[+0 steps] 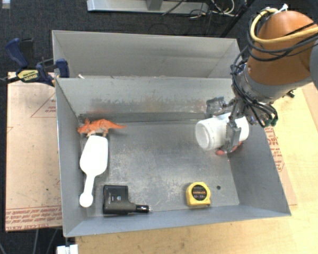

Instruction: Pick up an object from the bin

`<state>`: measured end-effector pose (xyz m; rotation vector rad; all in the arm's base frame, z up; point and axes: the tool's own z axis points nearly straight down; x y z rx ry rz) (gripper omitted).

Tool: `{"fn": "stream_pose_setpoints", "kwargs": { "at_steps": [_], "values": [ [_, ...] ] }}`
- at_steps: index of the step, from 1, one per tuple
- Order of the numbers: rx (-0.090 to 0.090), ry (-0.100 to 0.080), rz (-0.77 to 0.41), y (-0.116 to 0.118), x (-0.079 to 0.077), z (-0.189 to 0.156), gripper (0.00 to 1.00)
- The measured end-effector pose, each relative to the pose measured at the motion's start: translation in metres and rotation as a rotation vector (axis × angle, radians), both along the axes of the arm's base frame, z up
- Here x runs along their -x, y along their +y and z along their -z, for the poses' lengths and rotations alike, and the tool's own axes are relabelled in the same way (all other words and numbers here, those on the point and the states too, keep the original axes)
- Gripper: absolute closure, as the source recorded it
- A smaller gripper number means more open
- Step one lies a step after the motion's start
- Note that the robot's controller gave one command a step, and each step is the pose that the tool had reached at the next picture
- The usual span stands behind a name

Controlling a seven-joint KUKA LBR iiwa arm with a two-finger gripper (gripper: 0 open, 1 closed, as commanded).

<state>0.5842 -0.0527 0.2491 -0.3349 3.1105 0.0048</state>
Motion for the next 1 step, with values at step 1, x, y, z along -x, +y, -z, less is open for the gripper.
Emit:
{"fn": "stream_pose_setpoints", "kwargs": {
  "at_steps": [1],
  "values": [
    [-0.002,0.003,0.053,0.0359,0.0222,0.0091,1.00]
  ]
}}
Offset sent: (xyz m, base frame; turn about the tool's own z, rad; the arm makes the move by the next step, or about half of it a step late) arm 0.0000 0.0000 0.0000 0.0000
